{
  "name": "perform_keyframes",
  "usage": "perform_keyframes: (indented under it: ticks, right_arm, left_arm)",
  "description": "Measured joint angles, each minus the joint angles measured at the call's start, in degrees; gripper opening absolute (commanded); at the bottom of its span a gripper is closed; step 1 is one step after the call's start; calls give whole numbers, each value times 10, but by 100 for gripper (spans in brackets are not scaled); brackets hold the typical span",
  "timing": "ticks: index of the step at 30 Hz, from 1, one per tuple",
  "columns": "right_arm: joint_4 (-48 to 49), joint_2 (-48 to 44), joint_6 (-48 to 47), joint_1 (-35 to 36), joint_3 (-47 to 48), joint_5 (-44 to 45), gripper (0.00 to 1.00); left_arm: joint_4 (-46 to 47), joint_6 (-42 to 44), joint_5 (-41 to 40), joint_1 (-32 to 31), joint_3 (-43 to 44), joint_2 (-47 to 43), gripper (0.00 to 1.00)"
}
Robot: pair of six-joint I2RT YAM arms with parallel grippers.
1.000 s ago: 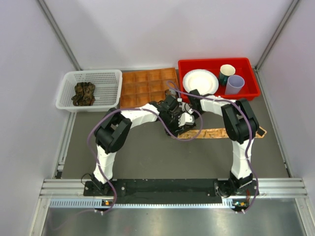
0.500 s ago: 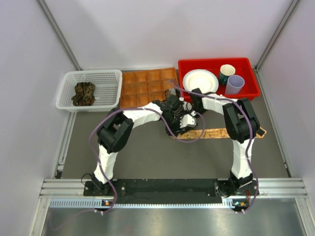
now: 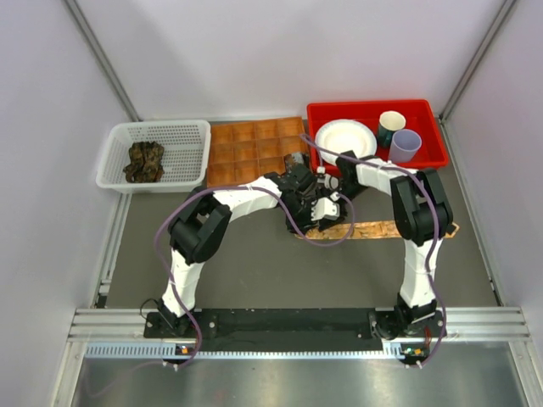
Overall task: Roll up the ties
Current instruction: Roll the tie at the center of the board.
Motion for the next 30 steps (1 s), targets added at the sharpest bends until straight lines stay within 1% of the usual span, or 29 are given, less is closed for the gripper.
perform_keyframes:
  ticks: [5,6,8,15,19,24,27,28,30]
  right_arm:
    - [4,-22,1,-12,-7,-16,45]
    - [10,-27,3,-13,-11,-15,50]
    - [24,-29,12,-14,-19,-17,51]
    - [62,-30,43,-14,-38,-28,47]
    - [120,-29,76,-9,-68,-46,44]
    - [187,-39,111,-9,-109,-66,44]
    - [227,-49,134,-10,-132,-72,38]
    - [234,-49,139,-10,-135,-74,30]
    - [238,-49,146,-10,-135,-79,18]
  left_arm:
    - [-4,0,-5,-2,4,2,22]
    - [-4,0,-4,-1,4,2,22]
    - [-4,0,-5,0,4,2,22]
    - [-5,-2,-6,2,3,2,22]
    - [-2,-1,-7,2,0,0,22]
    - [6,1,-8,2,-9,-4,22]
    - [7,3,-10,1,-10,-5,22]
    - [7,3,-10,1,-10,-5,22]
    - [8,3,-10,1,-10,-6,22]
